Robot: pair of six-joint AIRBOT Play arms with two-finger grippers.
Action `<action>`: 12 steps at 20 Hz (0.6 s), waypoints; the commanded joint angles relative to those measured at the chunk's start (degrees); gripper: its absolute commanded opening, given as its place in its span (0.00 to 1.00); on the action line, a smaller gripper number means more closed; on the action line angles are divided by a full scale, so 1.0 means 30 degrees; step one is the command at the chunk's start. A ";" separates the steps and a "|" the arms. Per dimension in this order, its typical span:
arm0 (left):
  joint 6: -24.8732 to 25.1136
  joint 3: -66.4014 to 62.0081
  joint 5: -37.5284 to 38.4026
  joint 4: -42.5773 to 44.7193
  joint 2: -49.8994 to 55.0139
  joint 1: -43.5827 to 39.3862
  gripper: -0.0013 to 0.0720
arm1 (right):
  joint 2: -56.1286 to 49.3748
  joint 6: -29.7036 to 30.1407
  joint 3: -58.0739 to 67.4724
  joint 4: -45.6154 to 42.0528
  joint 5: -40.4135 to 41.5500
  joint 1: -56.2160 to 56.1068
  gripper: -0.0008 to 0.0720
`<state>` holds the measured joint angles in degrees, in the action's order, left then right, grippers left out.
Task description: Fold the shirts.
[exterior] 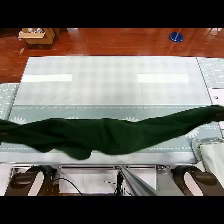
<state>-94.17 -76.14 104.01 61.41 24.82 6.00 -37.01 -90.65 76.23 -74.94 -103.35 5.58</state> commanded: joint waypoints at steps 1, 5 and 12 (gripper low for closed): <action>0.1304 0.6069 -0.2193 -0.0117 0.0007 0.0015 0.05 | -0.1464 0.1013 -0.4962 -0.0780 0.3504 0.0000 0.05; 0.1814 1.2480 -0.8837 -0.0306 0.1392 -0.0015 0.05 | -0.5515 0.1698 -0.5887 0.0175 0.9173 -0.0328 0.05; 0.4772 1.4178 -1.5045 -0.1217 0.7883 -0.0022 0.05 | -1.2050 0.2098 -0.5887 0.1020 1.5824 -0.2266 0.05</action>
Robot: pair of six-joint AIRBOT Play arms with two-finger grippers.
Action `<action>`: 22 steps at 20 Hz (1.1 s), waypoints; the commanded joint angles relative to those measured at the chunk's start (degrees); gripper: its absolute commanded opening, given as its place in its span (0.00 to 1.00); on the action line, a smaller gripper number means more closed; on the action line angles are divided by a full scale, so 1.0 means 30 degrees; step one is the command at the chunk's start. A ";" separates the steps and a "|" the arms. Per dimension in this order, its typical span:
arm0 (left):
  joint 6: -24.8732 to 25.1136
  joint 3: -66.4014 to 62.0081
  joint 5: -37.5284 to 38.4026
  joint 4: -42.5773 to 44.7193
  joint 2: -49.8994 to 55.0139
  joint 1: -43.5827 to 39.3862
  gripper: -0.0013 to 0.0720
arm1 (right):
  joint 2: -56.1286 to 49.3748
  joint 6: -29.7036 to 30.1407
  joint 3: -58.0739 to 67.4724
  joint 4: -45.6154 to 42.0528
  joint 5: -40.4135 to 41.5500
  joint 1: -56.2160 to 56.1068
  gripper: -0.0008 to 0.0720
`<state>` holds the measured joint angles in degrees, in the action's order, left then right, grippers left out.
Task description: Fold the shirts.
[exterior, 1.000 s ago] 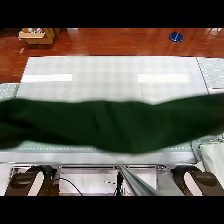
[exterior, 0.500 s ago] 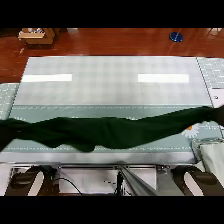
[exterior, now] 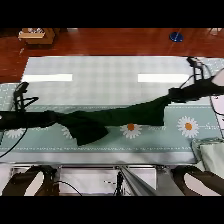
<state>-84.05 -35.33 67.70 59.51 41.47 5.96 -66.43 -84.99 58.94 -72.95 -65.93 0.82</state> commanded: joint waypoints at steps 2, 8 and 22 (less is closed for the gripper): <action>0.2412 0.0517 -0.4065 -0.1676 0.3614 -0.0007 0.06 | -0.2958 0.0197 -0.0124 0.0933 0.5122 -0.0823 0.05; 0.3016 0.0517 -0.7745 -0.2441 0.5180 -0.0015 0.06 | -0.3220 -0.0299 -0.0124 0.1712 0.8779 -0.0809 0.05; 0.3053 -0.1268 0.2200 0.0780 0.5107 0.4546 0.74 | -0.3213 -0.0277 -0.0124 0.1705 0.7548 -0.0809 0.05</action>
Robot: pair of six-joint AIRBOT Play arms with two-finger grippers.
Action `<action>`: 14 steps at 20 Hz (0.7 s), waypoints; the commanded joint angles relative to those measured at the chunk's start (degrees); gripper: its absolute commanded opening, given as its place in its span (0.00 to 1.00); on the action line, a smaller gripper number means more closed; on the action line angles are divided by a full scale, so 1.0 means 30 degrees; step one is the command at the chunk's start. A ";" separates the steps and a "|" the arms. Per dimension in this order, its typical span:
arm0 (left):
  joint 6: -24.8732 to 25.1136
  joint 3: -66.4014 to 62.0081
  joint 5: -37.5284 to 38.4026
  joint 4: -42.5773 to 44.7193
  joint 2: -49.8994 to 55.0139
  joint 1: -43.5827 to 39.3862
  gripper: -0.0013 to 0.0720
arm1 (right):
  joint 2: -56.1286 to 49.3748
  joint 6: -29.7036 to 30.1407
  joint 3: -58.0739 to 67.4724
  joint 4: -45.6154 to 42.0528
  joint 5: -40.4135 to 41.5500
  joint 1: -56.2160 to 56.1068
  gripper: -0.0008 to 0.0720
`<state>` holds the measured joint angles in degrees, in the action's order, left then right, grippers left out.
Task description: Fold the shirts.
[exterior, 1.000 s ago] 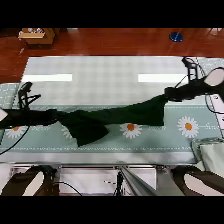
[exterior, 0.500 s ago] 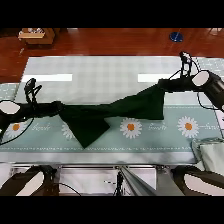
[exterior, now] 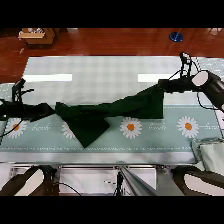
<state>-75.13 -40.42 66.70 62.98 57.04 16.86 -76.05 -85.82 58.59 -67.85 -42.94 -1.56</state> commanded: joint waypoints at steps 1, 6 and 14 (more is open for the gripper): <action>0.0372 0.1115 0.2557 -0.0648 -0.0044 0.0823 0.74 | -0.0007 0.0000 -0.0007 0.0007 -0.0117 -0.0015 0.05; 0.2055 0.4364 0.0197 -0.2667 0.0029 0.0801 0.73 | -0.0007 0.0000 -0.0007 0.0015 -0.0291 -0.0015 0.05; 0.4014 0.4707 -0.2892 -0.6572 0.3286 0.0801 0.69 | -0.0007 0.0000 -0.0007 0.0015 -0.1209 -0.0015 0.05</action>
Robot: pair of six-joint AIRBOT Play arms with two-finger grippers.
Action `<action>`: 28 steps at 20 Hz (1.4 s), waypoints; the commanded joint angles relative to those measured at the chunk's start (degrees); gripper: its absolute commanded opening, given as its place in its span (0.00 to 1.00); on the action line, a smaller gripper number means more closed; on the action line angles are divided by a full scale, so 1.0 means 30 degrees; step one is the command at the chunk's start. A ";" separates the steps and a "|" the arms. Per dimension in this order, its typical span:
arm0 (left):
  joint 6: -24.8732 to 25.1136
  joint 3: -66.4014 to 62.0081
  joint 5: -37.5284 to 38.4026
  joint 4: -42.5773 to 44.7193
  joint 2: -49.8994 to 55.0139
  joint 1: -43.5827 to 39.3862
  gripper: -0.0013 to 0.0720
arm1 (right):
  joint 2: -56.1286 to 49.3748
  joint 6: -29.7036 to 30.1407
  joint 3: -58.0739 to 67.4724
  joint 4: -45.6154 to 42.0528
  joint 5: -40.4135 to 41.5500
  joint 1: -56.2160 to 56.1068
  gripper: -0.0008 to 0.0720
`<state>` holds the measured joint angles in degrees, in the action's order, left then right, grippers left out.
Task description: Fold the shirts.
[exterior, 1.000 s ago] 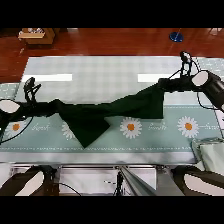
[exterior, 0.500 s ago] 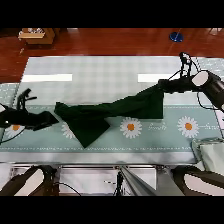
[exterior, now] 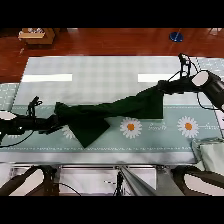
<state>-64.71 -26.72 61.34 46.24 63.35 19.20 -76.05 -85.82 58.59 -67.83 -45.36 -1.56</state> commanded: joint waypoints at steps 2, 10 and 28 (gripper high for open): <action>0.0561 0.0124 -0.1450 -0.0991 0.2361 0.0022 0.62 | -0.0007 -0.0015 -0.0007 0.0022 -0.0474 -0.0015 0.05; 0.1421 -0.0277 -0.2616 -0.2127 0.5304 0.0029 0.11 | 0.1078 -0.0022 -0.0007 0.0539 -0.0874 -0.0015 0.05; -0.1406 -1.4360 0.1479 -0.2266 -1.0083 0.1056 0.05 | 0.9289 -0.0721 0.5989 -0.1894 -0.5406 -0.0015 0.05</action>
<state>-65.17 -61.36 67.94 39.55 39.35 21.21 -51.68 -87.00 69.41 -70.94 -56.84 -1.56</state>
